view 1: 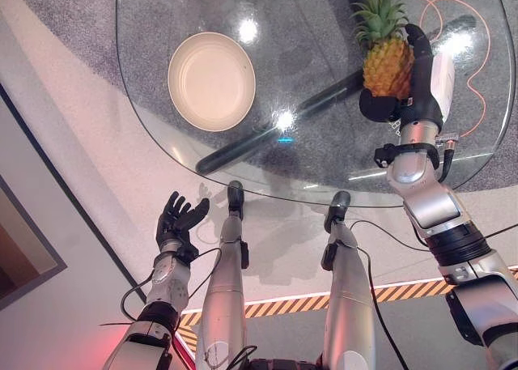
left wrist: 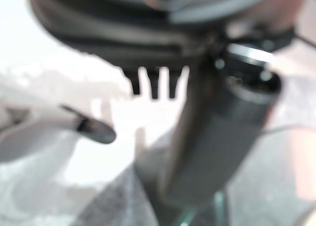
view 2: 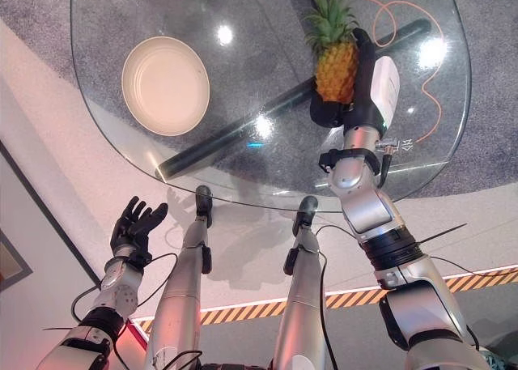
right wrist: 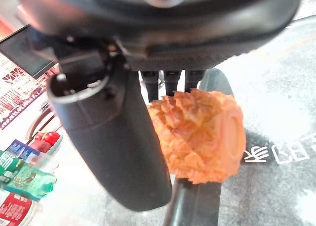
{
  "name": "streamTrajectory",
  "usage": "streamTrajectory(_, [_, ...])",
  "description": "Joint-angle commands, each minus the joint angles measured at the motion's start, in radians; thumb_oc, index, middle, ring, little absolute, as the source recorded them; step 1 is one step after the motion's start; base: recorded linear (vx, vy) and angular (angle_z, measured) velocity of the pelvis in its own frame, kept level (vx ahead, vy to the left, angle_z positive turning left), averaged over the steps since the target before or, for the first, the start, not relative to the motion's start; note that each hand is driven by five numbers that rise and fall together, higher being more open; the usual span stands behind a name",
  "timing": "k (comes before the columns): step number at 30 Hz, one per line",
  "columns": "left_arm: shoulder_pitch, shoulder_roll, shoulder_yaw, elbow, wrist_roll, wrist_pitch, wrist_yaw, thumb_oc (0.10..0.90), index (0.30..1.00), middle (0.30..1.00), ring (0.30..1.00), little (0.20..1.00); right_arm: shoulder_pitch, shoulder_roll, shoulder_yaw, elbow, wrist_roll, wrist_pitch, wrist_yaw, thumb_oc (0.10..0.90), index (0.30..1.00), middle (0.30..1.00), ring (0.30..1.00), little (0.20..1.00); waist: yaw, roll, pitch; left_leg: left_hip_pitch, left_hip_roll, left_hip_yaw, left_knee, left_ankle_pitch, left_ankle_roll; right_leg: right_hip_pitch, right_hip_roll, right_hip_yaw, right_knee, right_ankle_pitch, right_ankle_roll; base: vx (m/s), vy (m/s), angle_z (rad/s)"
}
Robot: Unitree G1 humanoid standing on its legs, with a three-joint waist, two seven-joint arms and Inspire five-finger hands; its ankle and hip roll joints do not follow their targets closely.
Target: Pick up the fruit to the plate
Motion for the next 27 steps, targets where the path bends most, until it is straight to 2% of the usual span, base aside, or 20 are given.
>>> streamTrajectory(1, [0.012,0.051,0.005,0.005,-0.027,-0.037,-0.002,0.800,0.900,0.900,0.900,0.900,-0.062,-0.047,-0.003,-0.059,-0.020,-0.007,-0.048,0.800,0.900,0.900,0.900,0.900,-0.010,0.002,-0.021,-0.013,-0.042,-0.009,0.077,-0.074,0.043,0.020,0.031,-0.084,-0.039,0.009,-0.040,0.00,0.000,0.00])
streamTrajectory(15, [0.002,0.054,0.004,-0.004,-0.024,-0.029,0.014,0.800,0.900,0.900,0.900,0.900,-0.054,-0.031,-0.026,0.030,0.049,0.045,-0.097,0.800,0.900,0.900,0.900,0.900,-0.011,0.000,-0.021,-0.016,-0.042,-0.010,0.076,-0.073,0.045,0.014,0.033,-0.084,-0.040,0.014,-0.040,0.00,0.000,0.00])
streamTrajectory(23, [0.002,0.058,0.001,-0.009,-0.029,-0.028,0.012,0.800,0.900,0.900,0.900,0.900,-0.070,-0.037,-0.025,0.062,0.055,0.045,-0.094,0.800,0.900,0.900,0.900,0.900,-0.007,0.003,-0.021,-0.018,-0.041,-0.010,0.075,-0.074,0.045,0.012,0.032,-0.086,-0.038,0.013,-0.041,0.00,0.000,0.00])
streamTrajectory(24, [0.004,0.056,0.001,-0.011,-0.028,-0.029,0.013,0.800,0.900,0.900,0.900,0.900,-0.071,-0.036,-0.025,0.062,0.045,0.049,-0.084,0.495,0.639,0.639,0.639,0.595,-0.006,0.003,-0.021,-0.016,-0.041,-0.011,0.073,-0.073,0.045,0.014,0.033,-0.086,-0.038,0.012,-0.040,0.00,0.000,0.00])
streamTrajectory(25, [0.007,0.055,0.001,-0.013,-0.029,-0.032,0.012,0.800,0.900,0.900,0.900,0.900,-0.072,-0.037,-0.024,0.064,0.041,0.049,-0.081,0.100,0.300,0.300,0.300,0.200,-0.005,0.003,-0.021,-0.016,-0.041,-0.011,0.073,-0.074,0.045,0.014,0.033,-0.087,-0.038,0.012,-0.040,0.00,0.000,0.00])
streamTrajectory(27, [0.009,0.056,0.001,-0.017,-0.029,-0.032,0.013,0.800,0.900,0.900,0.900,0.900,-0.071,-0.037,-0.023,0.062,0.045,0.054,-0.079,0.100,0.300,0.300,0.300,0.200,-0.005,0.004,-0.021,-0.018,-0.042,-0.012,0.075,-0.074,0.045,0.012,0.033,-0.086,-0.037,0.013,-0.040,0.00,0.000,0.00])
